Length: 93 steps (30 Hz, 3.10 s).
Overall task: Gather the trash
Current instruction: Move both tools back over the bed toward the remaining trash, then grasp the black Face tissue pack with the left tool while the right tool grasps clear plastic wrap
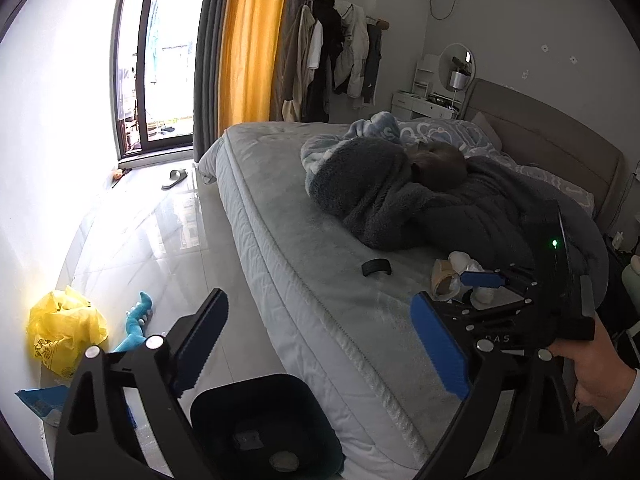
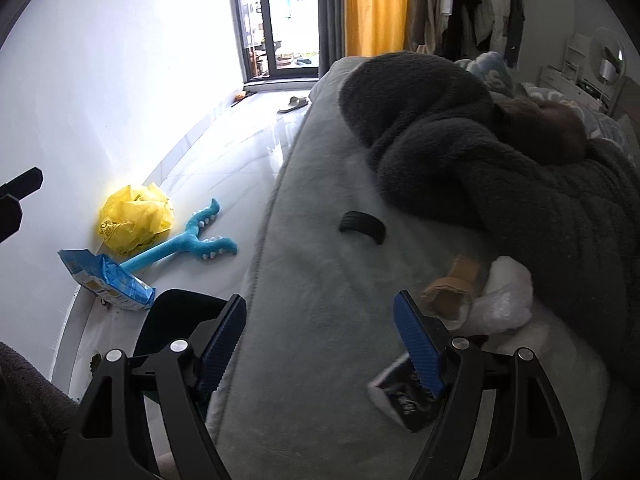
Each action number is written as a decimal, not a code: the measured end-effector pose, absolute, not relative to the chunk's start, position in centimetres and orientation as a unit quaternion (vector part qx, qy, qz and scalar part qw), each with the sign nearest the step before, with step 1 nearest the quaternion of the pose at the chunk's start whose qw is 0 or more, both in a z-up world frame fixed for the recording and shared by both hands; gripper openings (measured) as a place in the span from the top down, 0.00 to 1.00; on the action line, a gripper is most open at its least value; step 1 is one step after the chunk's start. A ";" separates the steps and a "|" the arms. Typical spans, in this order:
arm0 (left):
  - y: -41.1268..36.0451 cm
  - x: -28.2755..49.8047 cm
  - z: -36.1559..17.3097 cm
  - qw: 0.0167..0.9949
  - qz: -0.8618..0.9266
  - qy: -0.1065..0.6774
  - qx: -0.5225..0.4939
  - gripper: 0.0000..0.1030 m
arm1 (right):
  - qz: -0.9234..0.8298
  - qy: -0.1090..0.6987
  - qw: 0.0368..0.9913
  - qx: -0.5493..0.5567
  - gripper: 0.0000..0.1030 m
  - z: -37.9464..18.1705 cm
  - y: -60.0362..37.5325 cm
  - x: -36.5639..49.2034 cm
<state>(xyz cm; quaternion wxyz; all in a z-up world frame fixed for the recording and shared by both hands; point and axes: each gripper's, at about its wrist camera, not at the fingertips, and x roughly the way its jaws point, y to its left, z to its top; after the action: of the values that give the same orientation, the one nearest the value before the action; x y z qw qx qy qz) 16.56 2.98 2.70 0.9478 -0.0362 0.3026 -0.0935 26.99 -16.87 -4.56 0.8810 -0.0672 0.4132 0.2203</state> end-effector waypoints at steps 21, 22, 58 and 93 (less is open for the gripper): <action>-7.7 20.4 -2.3 0.922 -0.192 0.336 0.006 0.08 | 0.182 0.389 0.903 -0.006 0.25 -3.6 -25.9 30.3; -8.3 20.7 -2.6 0.919 -0.194 0.342 0.009 0.08 | 0.178 0.390 0.903 0.000 0.25 -3.7 -26.4 30.5; -19.6 25.0 -12.3 0.872 -0.241 0.423 0.056 0.18 | 0.164 0.409 0.897 0.030 0.37 -6.0 -31.4 32.1; -10.9 24.3 -8.3 0.880 -0.247 0.405 0.000 0.46 | 0.174 0.453 0.874 0.018 0.75 -9.2 -28.1 33.5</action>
<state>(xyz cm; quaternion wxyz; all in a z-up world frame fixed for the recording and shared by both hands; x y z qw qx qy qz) 24.28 -10.86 -8.33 0.8803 -0.0003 0.4052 -0.2470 33.51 -28.15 -9.23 0.8743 0.0175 0.4528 0.1742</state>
